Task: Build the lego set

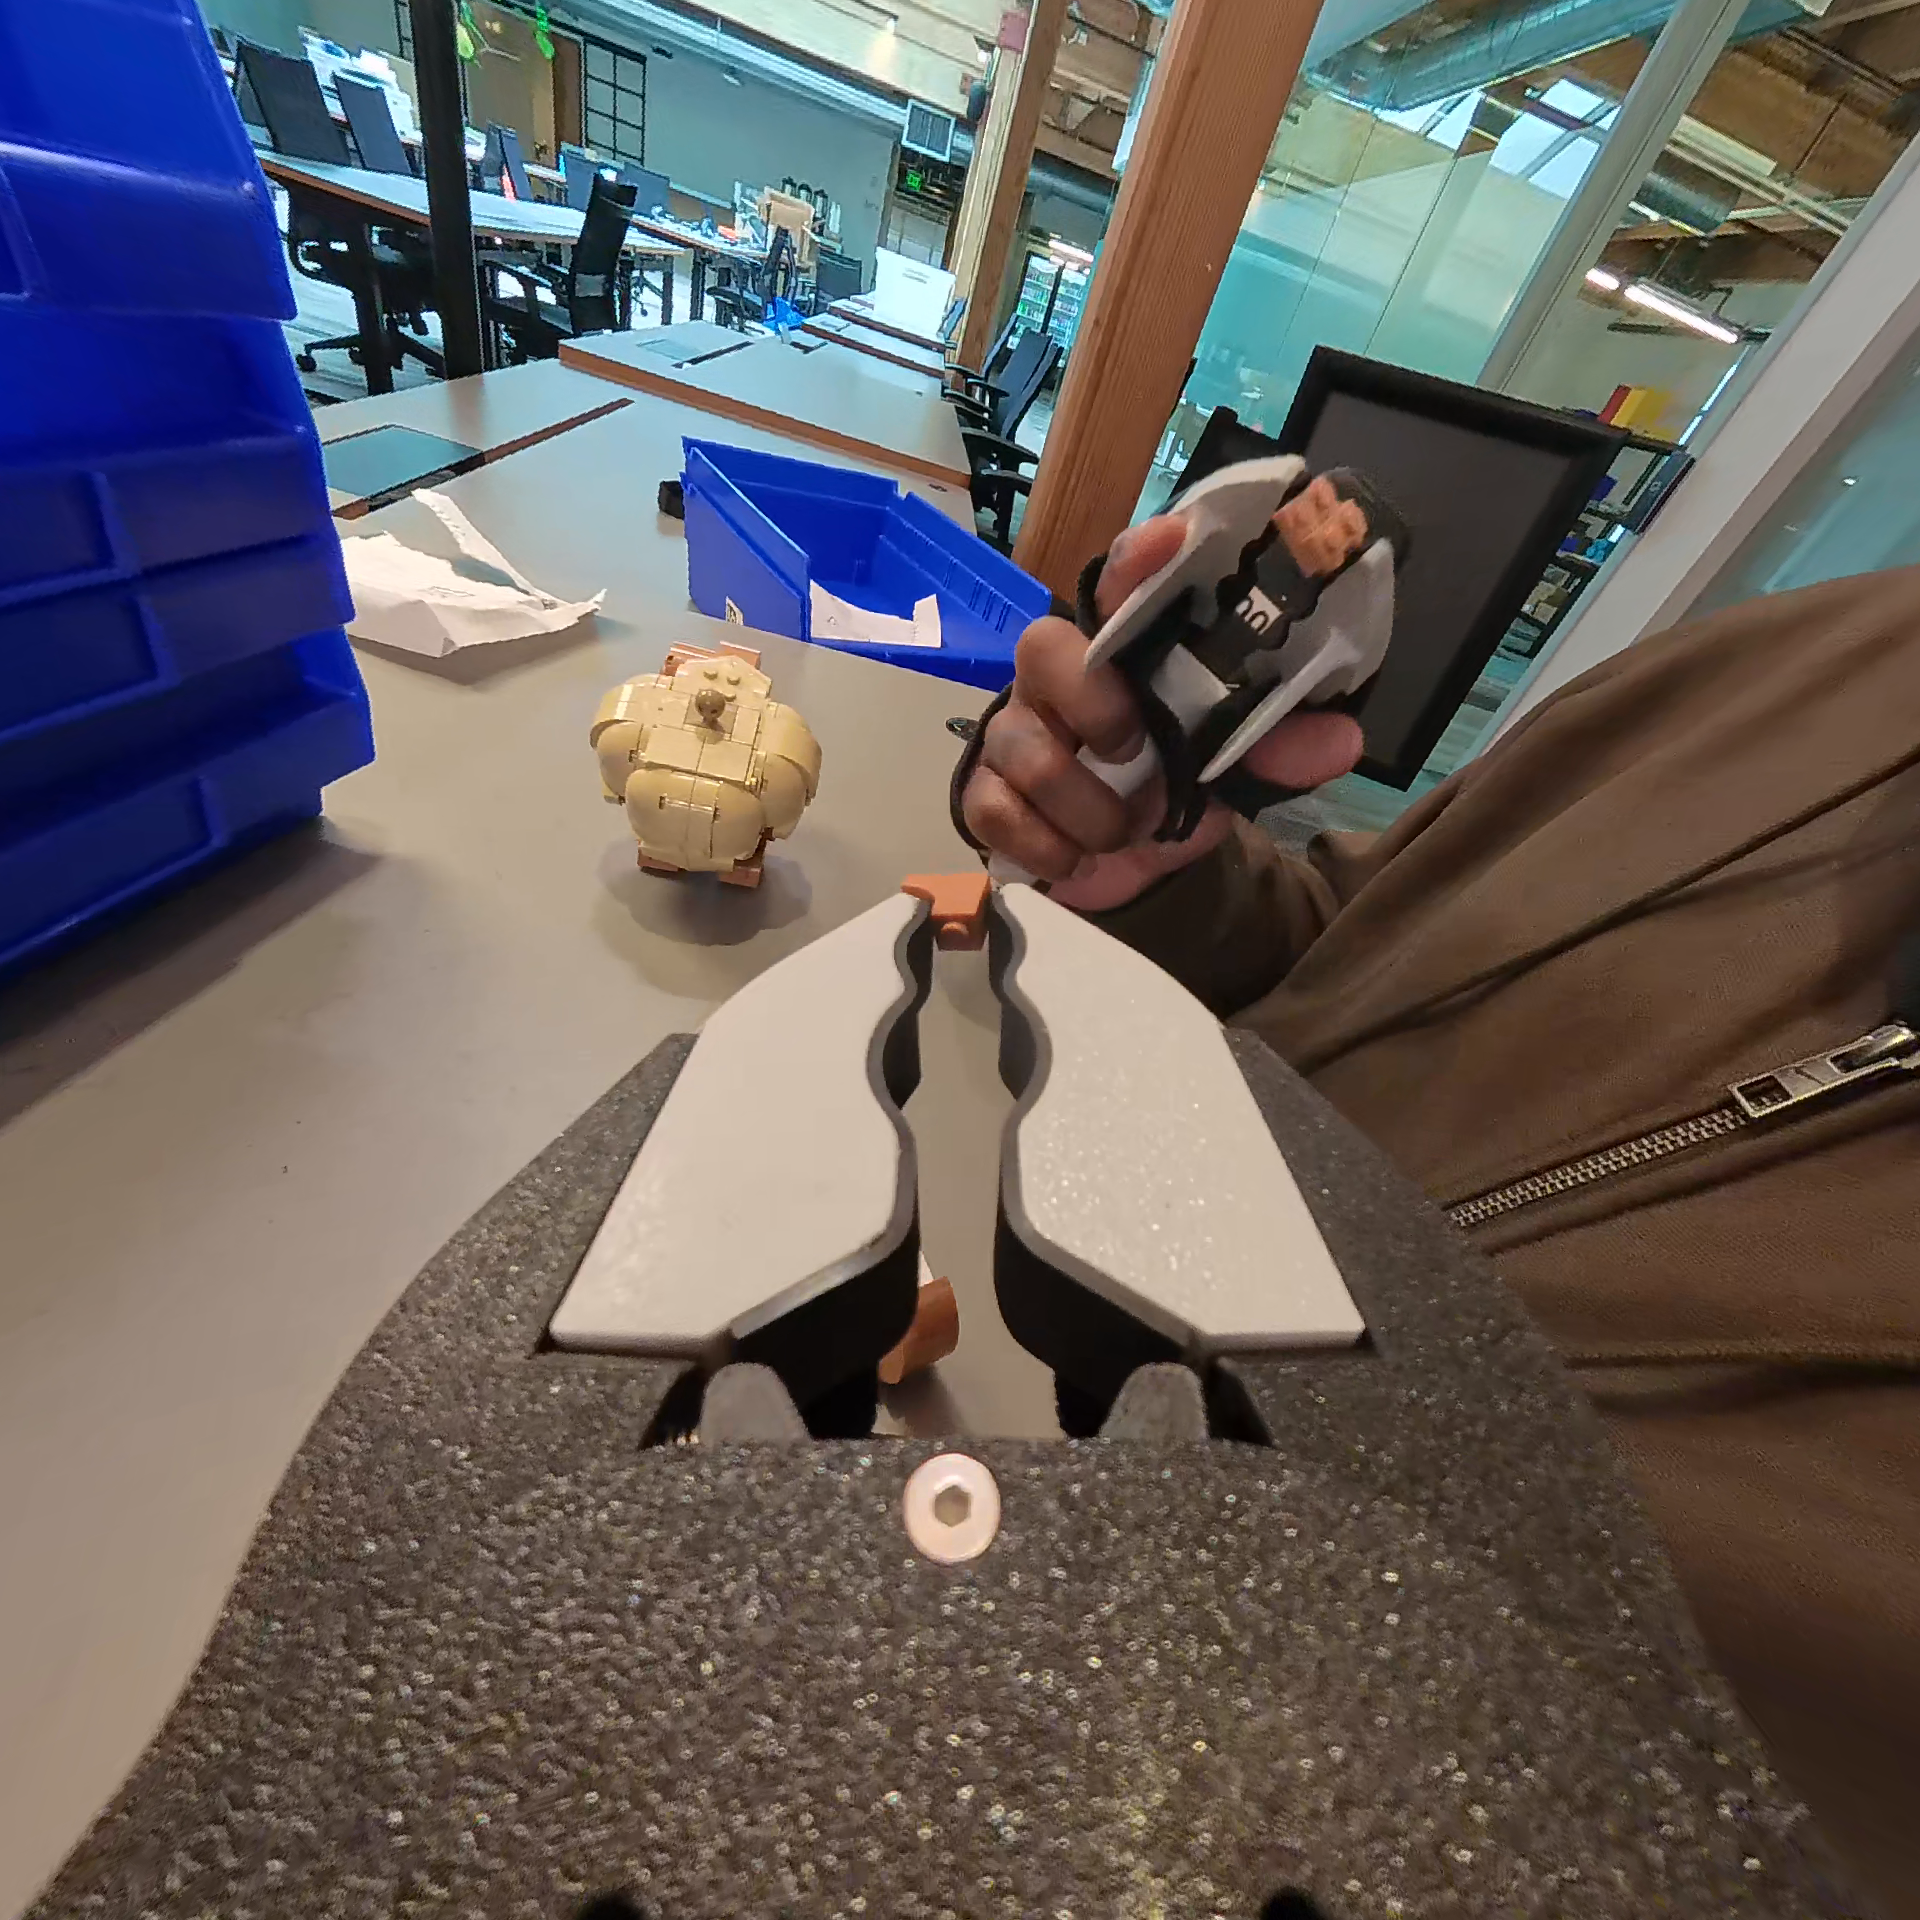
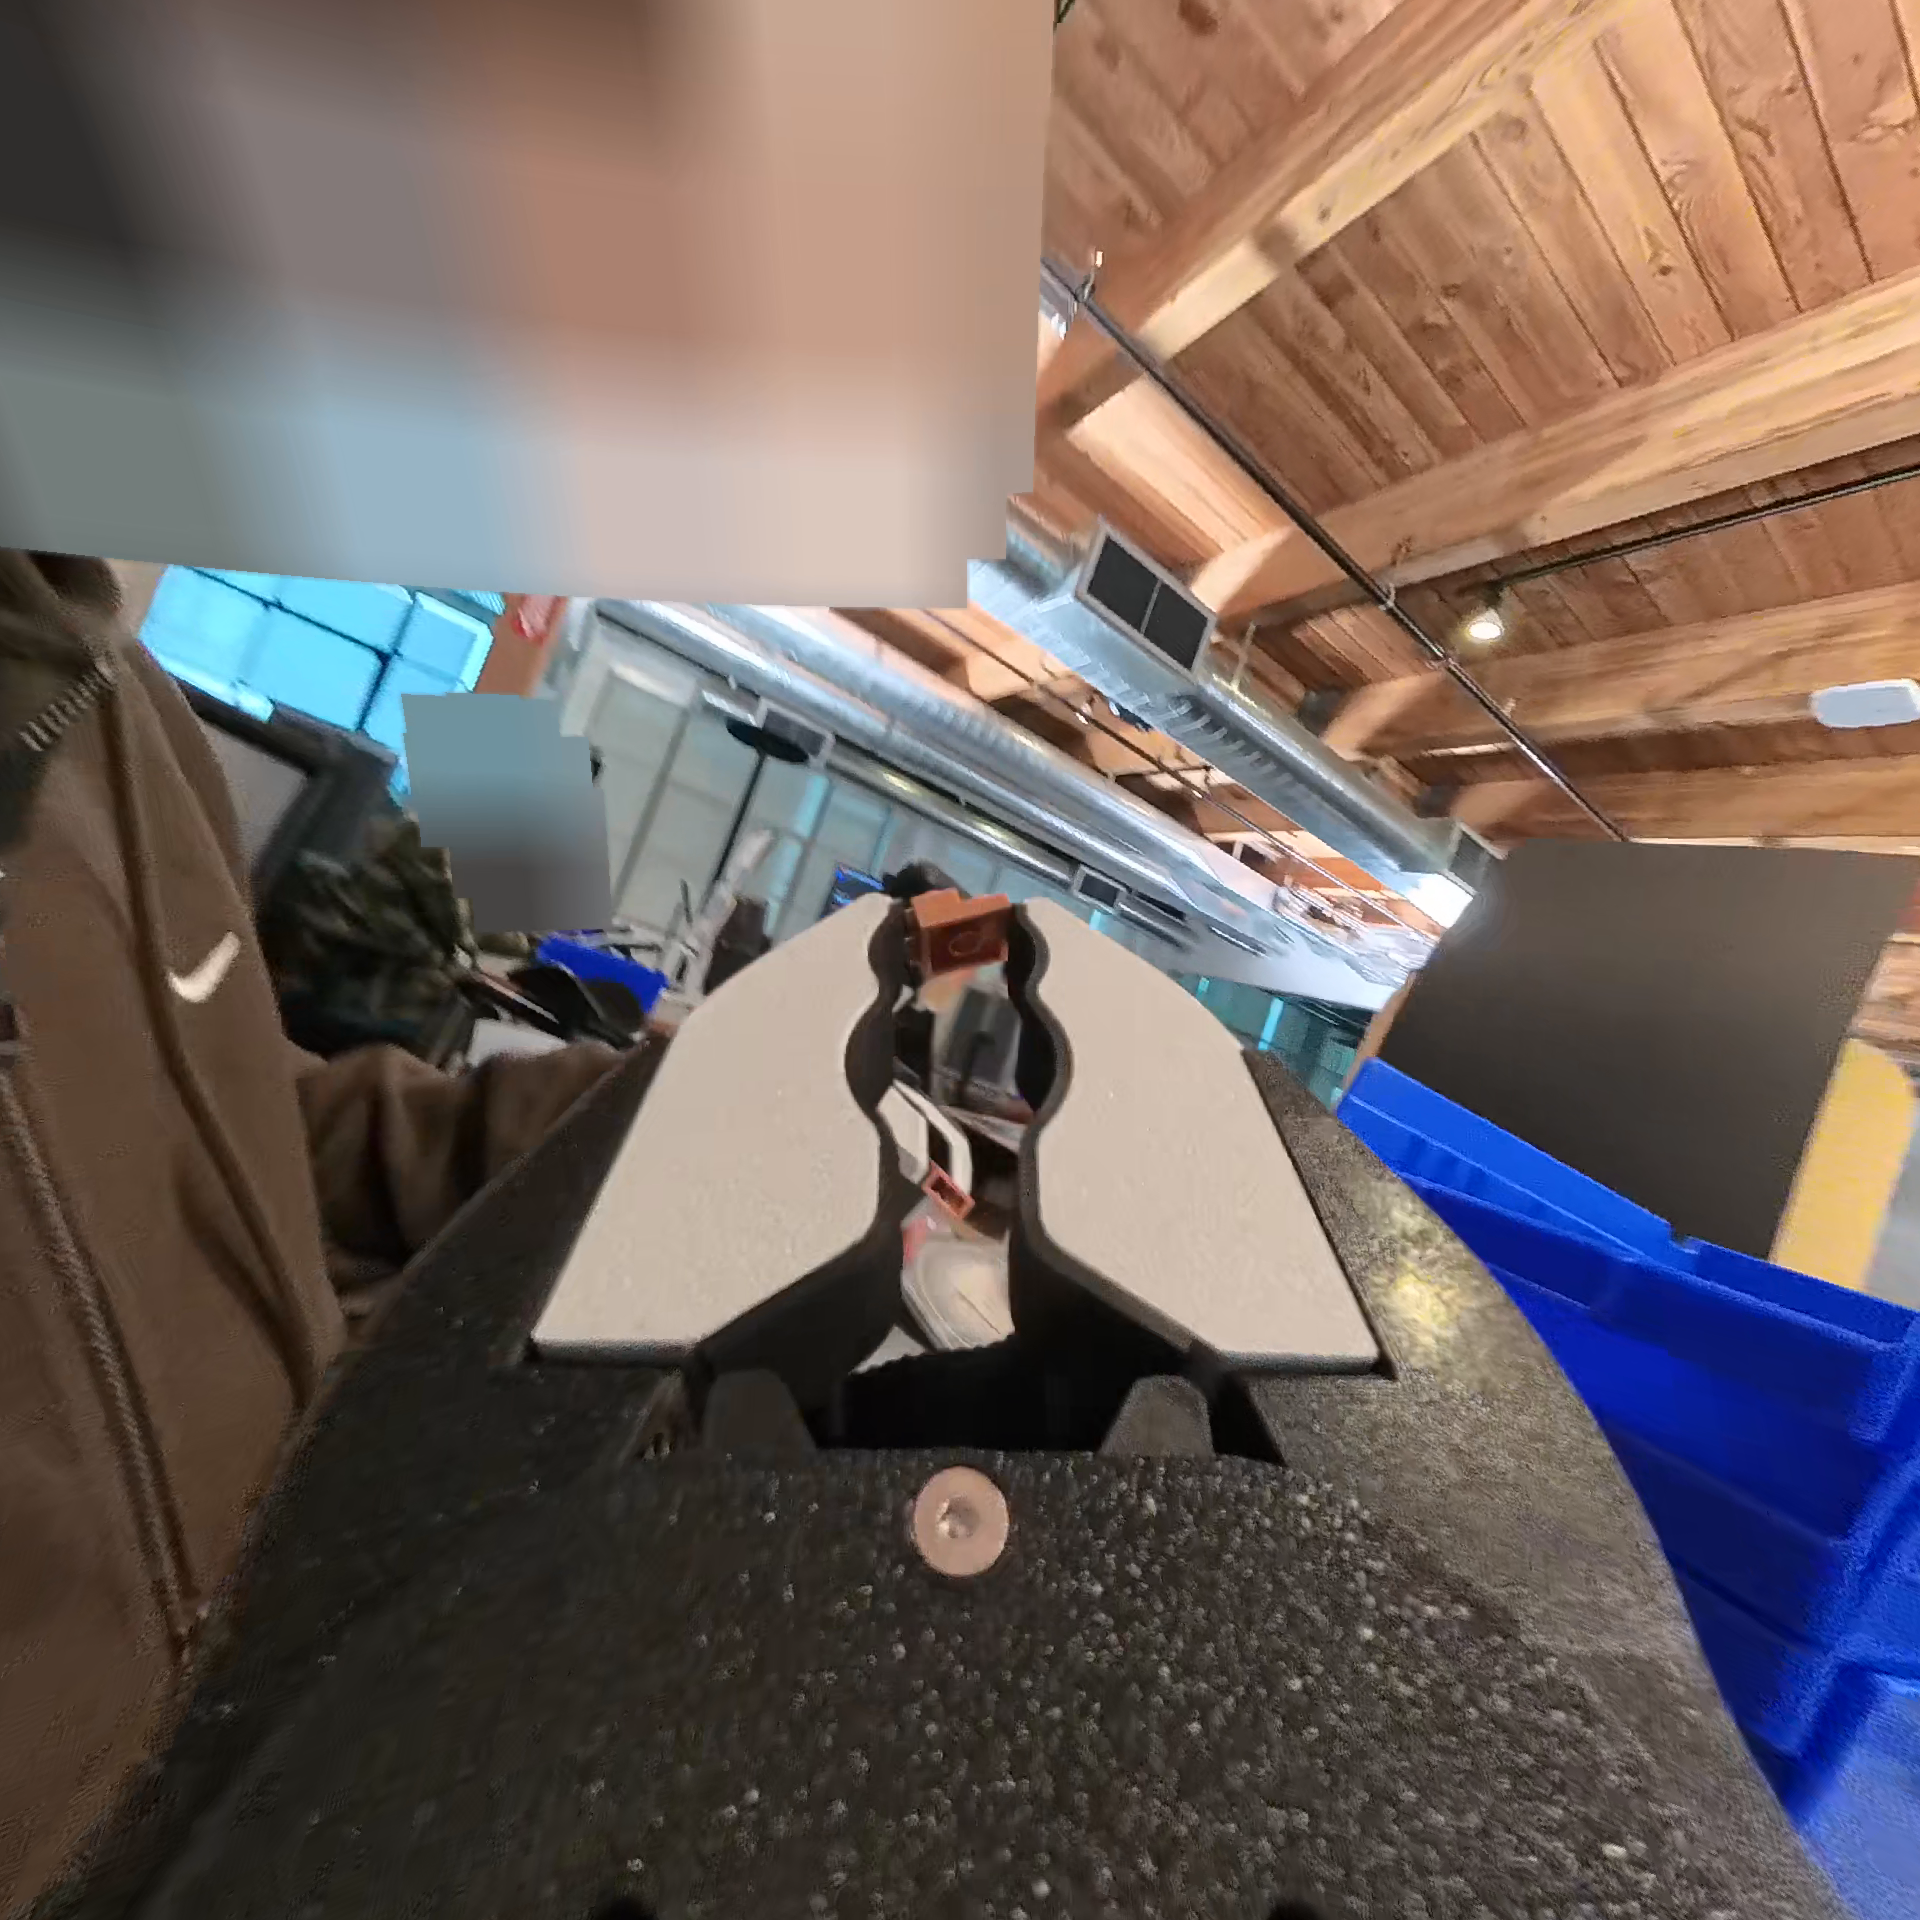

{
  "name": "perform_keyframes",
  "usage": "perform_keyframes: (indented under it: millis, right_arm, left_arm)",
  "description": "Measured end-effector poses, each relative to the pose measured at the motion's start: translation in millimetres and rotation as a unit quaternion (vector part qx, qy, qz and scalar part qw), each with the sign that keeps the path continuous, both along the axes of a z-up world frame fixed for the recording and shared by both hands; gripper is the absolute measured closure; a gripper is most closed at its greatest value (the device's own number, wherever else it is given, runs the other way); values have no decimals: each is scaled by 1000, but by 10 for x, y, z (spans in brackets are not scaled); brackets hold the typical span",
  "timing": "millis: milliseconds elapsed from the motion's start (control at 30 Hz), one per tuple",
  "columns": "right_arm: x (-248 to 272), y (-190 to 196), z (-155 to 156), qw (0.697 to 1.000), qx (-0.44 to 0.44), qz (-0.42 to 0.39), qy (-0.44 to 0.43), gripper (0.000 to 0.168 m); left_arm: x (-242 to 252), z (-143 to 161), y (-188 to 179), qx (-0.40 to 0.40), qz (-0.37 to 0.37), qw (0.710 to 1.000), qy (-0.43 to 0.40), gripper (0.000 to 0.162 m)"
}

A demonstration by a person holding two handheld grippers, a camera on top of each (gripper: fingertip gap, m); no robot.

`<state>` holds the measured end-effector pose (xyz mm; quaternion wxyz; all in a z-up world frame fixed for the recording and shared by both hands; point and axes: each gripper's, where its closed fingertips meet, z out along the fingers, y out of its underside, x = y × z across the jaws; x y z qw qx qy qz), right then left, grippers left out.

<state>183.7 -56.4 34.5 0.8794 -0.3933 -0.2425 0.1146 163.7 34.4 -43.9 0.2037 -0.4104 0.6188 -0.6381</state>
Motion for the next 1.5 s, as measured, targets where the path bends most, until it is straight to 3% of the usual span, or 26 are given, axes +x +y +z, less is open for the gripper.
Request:
perform_keyframes:
  millis: [100,233,467,567,733,833,933,1067,1200,1300,1500]
  right_arm:
    - [48,-89,72,998,10,45,35,150]
    - [71,-69,76,998,6,43,41,149]
    - [418,518,71,987,-112,-89,69,150]
    - [695,945,265,964,-187,-179,61,150]
    - [1315,1867,566,895,-329,-300,42,149]
    - [1514,2220,524,862,-386,-329,13,125]
    - [1362,2139,495,876,-361,-320,-16,122]
    - [874,1742,308,874,-271,-343,-212,132]
    - [290,1387,-173,857,-170,-309,-376,139]
    - [103,1293,-445,849,-119,-304,-414,144]
    - [-78,1236,-516,834,-45,-302,-460,144]
  left_arm:
    - [1,-11,-10,6,0,1000,1,152]
    - [3,-16,-15,8,0,1000,1,152]
    - [39,-23,40,5,16,1000,2,152]
    - [58,-21,75,1,25,1000,3,152]
    - [87,-17,141,-3,43,999,2,152]
    - [87,8,203,-7,58,998,-3,152]
    - [70,67,268,-5,73,997,-19,152]
    - [9,211,238,5,69,996,-60,152]
    - [-8,256,234,15,69,994,-82,152]
    - [12,228,235,26,73,994,-83,152]
    - [34,162,186,72,73,991,-81,152]
